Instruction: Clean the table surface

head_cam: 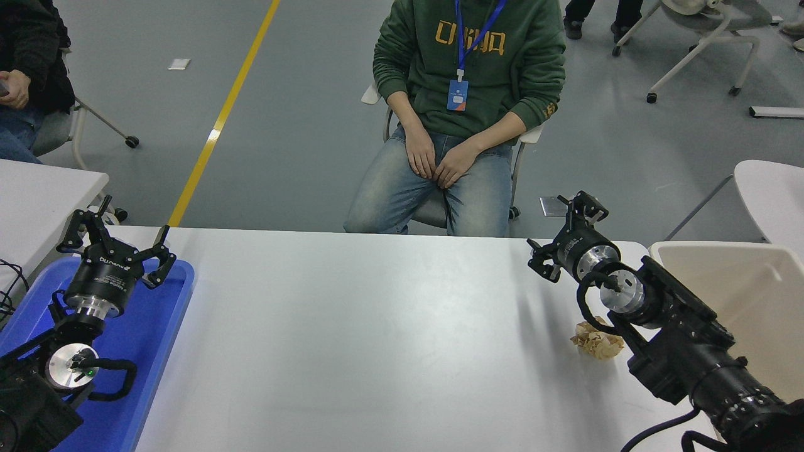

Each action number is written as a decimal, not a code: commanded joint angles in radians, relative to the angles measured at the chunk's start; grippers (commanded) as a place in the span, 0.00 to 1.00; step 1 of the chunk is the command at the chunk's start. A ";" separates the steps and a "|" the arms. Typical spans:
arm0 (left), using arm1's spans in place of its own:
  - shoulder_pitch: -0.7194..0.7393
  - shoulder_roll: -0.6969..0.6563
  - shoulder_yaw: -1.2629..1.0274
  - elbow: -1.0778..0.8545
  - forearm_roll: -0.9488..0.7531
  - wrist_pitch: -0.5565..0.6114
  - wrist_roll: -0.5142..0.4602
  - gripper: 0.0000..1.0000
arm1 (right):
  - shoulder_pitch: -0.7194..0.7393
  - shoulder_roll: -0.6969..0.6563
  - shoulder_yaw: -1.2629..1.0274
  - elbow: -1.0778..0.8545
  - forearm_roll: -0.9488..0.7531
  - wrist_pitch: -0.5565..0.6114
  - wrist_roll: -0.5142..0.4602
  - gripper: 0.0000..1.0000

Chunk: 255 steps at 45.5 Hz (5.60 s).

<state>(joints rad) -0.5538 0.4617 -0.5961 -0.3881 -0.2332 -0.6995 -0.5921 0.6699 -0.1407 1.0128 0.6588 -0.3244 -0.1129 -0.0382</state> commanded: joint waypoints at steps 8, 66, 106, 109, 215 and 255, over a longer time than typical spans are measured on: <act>0.000 0.000 -0.001 0.000 0.000 0.000 0.000 1.00 | 0.040 -0.246 -0.321 0.071 -0.024 0.015 0.001 1.00; 0.000 0.000 -0.001 0.000 0.000 0.000 0.000 1.00 | 0.260 -0.726 -1.100 0.631 -1.073 0.098 0.038 1.00; 0.000 0.000 -0.001 0.000 0.000 0.000 0.000 1.00 | 0.218 -0.517 -1.202 0.435 -1.082 0.113 0.041 1.00; 0.000 0.000 -0.001 0.000 0.000 0.000 0.000 1.00 | 0.214 -0.498 -1.195 0.418 -1.081 0.113 0.041 1.00; 0.000 0.000 -0.001 0.000 0.000 0.000 0.000 1.00 | 0.551 -1.263 -0.823 0.734 -0.897 0.785 -0.002 0.00; 0.000 0.000 -0.001 0.000 0.000 0.000 0.000 1.00 | 0.280 -0.915 -0.889 0.222 -0.842 0.394 -0.006 0.00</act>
<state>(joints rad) -0.5537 0.4617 -0.5967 -0.3881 -0.2331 -0.6995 -0.5921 1.0963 -1.1979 0.1326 1.0647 -1.2132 0.4699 -0.0429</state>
